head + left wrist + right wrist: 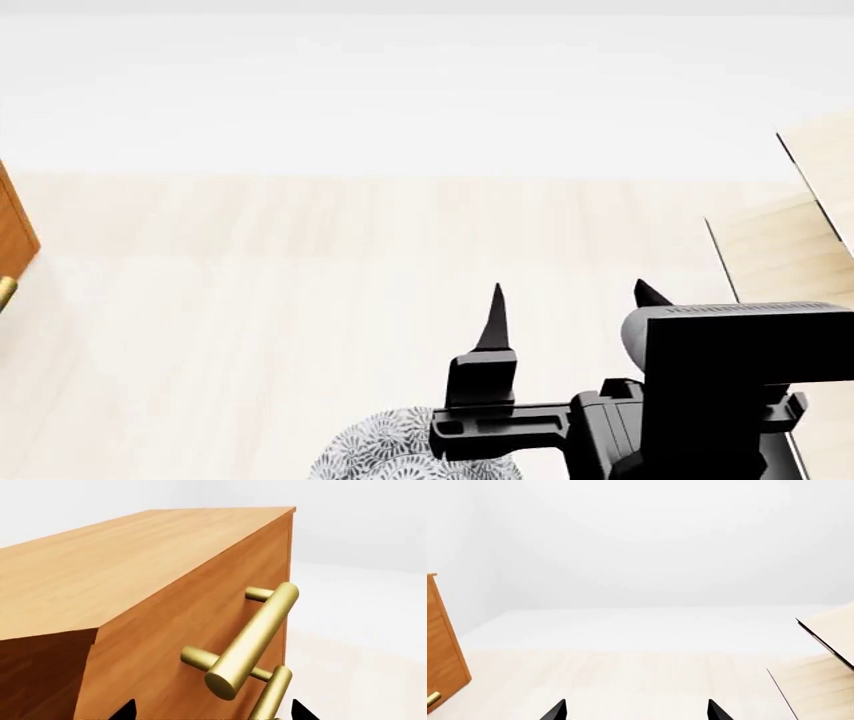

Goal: Close the top drawer of the cabinet and put the bowl on top of it.

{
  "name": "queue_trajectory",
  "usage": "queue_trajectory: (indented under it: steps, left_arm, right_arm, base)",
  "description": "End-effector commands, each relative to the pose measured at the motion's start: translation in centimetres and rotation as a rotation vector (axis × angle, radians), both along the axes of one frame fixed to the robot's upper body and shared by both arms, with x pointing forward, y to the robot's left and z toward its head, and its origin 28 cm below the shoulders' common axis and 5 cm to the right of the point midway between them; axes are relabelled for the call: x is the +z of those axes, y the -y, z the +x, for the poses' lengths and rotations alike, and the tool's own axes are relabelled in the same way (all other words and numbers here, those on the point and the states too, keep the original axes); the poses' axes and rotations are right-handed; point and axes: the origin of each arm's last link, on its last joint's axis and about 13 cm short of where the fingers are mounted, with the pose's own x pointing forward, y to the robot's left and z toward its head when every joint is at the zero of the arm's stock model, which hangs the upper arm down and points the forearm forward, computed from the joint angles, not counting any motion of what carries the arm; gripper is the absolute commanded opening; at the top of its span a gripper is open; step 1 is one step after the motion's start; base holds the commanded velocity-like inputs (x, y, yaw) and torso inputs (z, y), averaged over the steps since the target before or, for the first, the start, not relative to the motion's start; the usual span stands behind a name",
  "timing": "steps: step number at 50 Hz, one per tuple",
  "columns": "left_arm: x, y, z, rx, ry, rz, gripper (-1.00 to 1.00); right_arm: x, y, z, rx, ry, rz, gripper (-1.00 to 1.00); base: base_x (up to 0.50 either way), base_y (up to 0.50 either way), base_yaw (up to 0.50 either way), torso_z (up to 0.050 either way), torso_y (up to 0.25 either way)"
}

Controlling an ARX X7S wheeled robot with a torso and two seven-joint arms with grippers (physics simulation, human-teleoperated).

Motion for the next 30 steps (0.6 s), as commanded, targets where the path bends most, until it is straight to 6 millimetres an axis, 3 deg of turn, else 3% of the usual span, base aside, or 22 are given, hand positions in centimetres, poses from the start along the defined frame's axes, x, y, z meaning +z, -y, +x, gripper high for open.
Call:
queue_trajectory:
  steps: [1,11,30]
  left_arm:
    - [0.1,0.0,-0.7,-0.009,-0.001,0.003,1.00]
    - [1.3,2.5,-2.5,-0.182,0.014,-0.052,1.00]
    - [2.5,6.2,-5.5,-0.323,0.056,-0.017,1.00]
  right_arm:
    - [0.3,0.0,-0.1,0.000,0.002,-0.001,1.00]
    - [0.4,-0.1,-0.1,0.002,0.003,-0.004,1.00]
    - [0.2,0.0,0.0,0.007,-0.002,0.003,1.00]
  base:
    - [0.00,0.00,0.00,0.000,0.000]
    - [0.00,0.00,0.00,0.000,0.000]
    - [0.00,0.00,0.00,0.000,0.000]
